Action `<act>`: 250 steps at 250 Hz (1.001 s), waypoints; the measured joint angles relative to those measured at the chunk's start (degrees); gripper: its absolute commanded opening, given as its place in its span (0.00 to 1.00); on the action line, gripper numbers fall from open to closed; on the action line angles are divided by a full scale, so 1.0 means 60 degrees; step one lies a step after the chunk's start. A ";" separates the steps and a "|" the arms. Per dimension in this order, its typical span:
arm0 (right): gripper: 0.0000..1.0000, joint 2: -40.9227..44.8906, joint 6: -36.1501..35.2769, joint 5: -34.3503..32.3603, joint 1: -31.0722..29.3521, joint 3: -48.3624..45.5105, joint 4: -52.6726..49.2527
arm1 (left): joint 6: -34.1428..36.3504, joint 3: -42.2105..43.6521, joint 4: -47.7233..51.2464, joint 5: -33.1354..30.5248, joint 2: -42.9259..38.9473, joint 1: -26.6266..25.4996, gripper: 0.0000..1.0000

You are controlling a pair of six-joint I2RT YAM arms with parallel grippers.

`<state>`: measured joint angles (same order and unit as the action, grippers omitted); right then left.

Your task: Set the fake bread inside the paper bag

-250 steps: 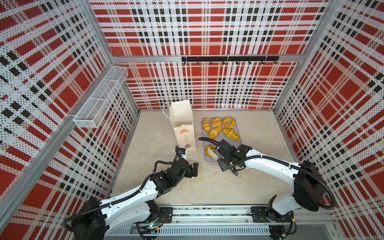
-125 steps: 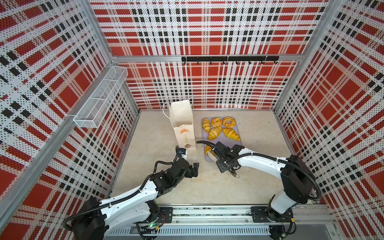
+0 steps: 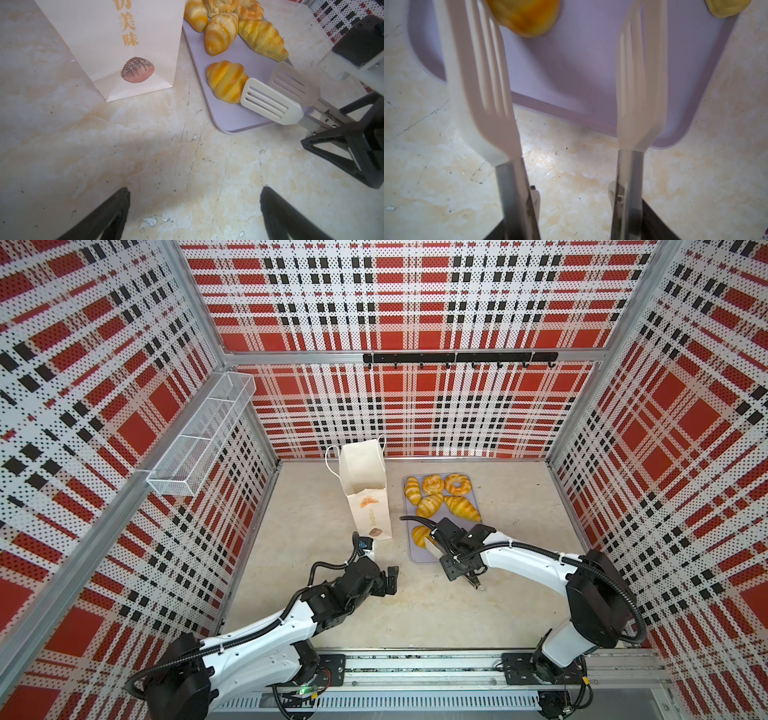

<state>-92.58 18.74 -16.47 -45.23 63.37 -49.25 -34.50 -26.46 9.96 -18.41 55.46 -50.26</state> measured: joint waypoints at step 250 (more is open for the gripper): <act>0.71 -0.0747 -0.1268 0.0393 0.0317 -0.0018 0.1111 | 0.0007 -0.0597 -0.0171 -0.0193 0.1402 -0.1027 0.99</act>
<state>-97.06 11.14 -14.11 -43.33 63.26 -42.59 -34.46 -30.04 8.93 -19.57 63.88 -56.42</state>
